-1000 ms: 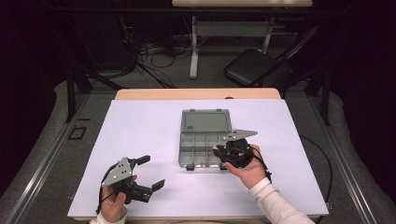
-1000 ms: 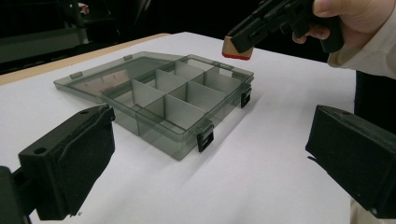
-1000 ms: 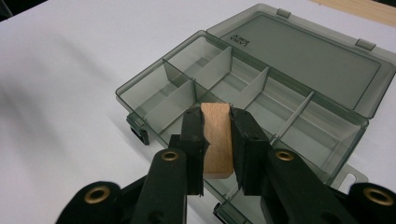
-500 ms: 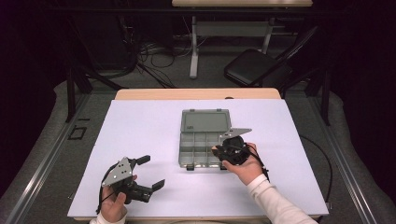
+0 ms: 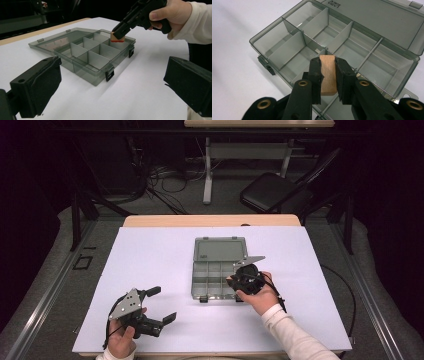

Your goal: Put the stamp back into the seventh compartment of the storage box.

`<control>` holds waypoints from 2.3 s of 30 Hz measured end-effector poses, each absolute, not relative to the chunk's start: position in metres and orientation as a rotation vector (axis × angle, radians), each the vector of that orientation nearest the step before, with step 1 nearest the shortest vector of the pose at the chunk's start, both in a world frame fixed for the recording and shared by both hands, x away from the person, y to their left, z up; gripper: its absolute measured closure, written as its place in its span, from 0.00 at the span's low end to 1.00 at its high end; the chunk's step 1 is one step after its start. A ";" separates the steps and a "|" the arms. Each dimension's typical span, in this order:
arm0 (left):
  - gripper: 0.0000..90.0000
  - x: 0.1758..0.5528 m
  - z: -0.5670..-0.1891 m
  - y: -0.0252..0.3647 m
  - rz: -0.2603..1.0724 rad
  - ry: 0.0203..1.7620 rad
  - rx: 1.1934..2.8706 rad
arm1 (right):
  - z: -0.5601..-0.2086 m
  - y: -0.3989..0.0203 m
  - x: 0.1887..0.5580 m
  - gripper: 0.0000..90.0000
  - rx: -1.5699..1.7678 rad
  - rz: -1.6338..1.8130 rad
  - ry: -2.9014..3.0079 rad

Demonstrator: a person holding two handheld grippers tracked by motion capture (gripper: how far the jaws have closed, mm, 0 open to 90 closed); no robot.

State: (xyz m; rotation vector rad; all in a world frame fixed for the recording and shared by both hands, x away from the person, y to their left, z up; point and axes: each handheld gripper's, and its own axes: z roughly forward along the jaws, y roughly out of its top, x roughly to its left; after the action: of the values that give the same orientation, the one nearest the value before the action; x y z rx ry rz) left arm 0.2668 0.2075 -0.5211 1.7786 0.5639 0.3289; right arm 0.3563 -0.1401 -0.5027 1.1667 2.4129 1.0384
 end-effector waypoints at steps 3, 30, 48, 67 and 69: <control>0.01 0.267 -0.521 0.208 0.329 0.564 1.780 | -0.505 -0.139 0.357 0.85 1.165 1.033 2.418; 0.01 0.267 -0.521 0.208 0.330 0.560 1.779 | -0.522 -0.128 0.363 0.85 1.160 0.957 2.457; 0.01 0.267 -0.521 0.208 0.330 0.560 1.780 | -0.527 -0.126 0.363 0.84 1.153 0.943 2.465; 0.01 0.268 -0.521 0.207 0.329 0.560 1.780 | -0.520 -0.126 0.358 0.65 1.137 0.984 2.452; 0.01 0.268 -0.521 0.206 0.332 0.559 1.784 | -0.520 -0.126 0.357 0.62 1.121 0.986 2.441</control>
State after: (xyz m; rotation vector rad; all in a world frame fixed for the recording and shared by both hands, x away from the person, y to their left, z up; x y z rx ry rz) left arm 0.2678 0.2064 -0.5209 1.7836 0.5593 0.3316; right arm 0.3569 -0.1262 -0.5196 1.1210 2.4413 0.9863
